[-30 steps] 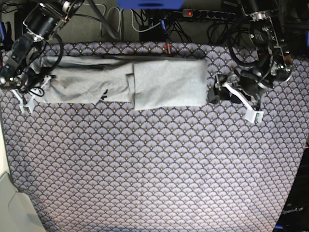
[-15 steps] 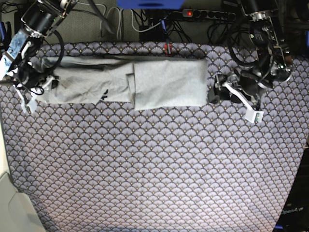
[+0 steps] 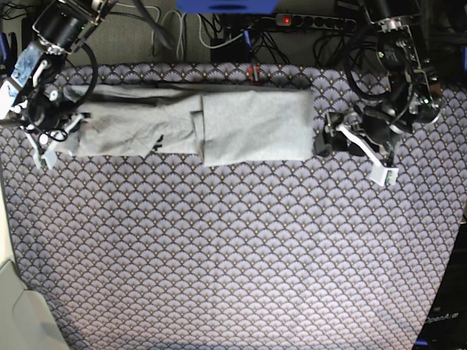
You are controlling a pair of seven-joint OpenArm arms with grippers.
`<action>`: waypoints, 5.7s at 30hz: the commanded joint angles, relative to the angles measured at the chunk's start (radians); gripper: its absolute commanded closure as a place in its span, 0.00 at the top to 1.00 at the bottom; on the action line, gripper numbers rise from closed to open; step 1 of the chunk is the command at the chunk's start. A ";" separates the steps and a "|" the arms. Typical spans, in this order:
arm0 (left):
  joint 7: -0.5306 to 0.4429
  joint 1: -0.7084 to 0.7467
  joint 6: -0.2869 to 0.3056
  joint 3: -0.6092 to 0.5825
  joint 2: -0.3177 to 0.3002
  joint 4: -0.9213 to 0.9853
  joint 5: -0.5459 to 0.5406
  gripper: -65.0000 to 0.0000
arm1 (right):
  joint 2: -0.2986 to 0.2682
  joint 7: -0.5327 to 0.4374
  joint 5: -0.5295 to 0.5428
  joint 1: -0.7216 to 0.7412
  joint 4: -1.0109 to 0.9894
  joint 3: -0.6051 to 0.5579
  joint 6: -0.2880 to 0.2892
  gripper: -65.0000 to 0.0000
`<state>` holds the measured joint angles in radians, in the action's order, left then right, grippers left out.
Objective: Fold the T-shirt properly
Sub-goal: 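Grasp the collar end with the right gripper and lift it, then fold the collar end over onto the folded hem with the right gripper, then release the collar end and pull the right gripper back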
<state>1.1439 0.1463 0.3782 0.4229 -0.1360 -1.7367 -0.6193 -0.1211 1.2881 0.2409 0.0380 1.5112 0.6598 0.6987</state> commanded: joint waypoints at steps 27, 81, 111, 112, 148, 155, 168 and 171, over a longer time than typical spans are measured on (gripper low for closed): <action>-0.008 0.011 0.005 0.138 -0.047 -0.021 -0.027 0.80 | 0.137 0.108 0.062 -0.083 0.334 -0.239 -0.001 0.00; -0.008 0.008 0.005 0.325 -0.069 0.040 -0.017 0.80 | 0.278 0.045 0.062 0.058 0.188 -0.823 -0.001 0.00; -0.006 0.019 -0.005 0.330 -0.224 0.031 0.023 0.80 | 0.278 -0.156 0.328 0.056 0.128 -0.967 -0.001 0.00; -0.006 0.020 0.000 0.330 -0.221 0.030 0.034 0.80 | 0.278 -0.156 0.328 0.059 0.128 -0.967 -0.001 0.00; -0.006 0.016 0.003 0.330 -0.199 0.028 0.040 0.80 | 0.249 -0.120 0.334 0.150 -0.042 -1.007 -0.001 0.56; -0.006 0.014 0.003 0.330 -0.199 0.033 0.039 0.80 | 0.240 -0.083 0.332 0.198 0.081 -1.148 -0.001 0.56; -0.012 0.019 0.003 0.330 -0.198 0.040 0.045 0.80 | 0.099 -0.089 0.331 0.175 0.136 -1.104 -0.001 0.56; -0.014 0.016 0.003 0.330 -0.198 0.040 0.045 0.80 | 0.062 -0.084 0.334 0.167 0.137 -1.043 -0.001 0.56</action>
<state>1.1481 0.1711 0.3782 0.7464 -0.3157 -1.6821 -0.5655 -0.0654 1.2228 0.5526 0.1822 1.6291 -0.3859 0.6956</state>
